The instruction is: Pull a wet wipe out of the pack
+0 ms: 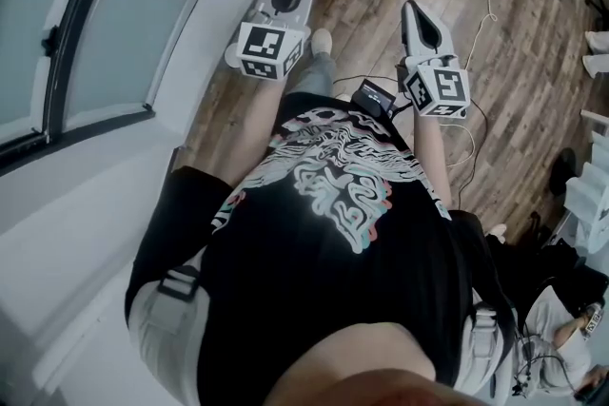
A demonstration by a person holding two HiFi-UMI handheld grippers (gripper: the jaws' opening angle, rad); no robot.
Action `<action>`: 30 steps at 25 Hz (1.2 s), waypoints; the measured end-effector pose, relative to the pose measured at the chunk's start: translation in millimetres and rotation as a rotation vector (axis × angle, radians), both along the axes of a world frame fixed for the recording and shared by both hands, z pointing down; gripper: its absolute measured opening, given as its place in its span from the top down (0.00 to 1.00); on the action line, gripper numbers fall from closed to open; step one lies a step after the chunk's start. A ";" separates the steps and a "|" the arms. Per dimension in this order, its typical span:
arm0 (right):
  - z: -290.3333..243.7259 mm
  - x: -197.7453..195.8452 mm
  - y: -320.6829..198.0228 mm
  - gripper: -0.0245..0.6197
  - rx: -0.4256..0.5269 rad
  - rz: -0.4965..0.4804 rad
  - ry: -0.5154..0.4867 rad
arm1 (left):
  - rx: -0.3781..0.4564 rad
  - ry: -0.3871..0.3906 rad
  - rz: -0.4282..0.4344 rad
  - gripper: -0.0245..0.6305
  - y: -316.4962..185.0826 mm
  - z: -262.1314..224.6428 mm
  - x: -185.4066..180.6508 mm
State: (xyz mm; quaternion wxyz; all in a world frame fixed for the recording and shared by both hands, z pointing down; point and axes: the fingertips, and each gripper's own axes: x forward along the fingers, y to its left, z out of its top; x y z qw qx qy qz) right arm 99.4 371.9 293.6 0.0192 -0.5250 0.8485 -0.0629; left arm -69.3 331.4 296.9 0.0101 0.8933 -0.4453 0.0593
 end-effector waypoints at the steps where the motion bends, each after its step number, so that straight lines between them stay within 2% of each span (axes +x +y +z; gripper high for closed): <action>1: 1.6 0.4 -3.4 0.96 0.001 -0.002 0.002 | 0.000 -0.004 -0.002 0.98 -4.3 2.3 0.5; 13: 6.4 1.9 -74.7 0.96 -0.002 -0.044 -0.024 | -0.017 -0.014 -0.035 0.98 -77.8 21.4 -3.1; 23: 4.1 -0.7 -163.0 0.96 -0.028 -0.028 0.000 | 0.006 -0.004 0.015 0.98 -173.0 7.8 6.7; 30: 17.5 -12.6 -222.4 0.96 -0.071 0.002 0.011 | -0.006 -0.037 0.039 0.98 -240.2 18.8 -8.0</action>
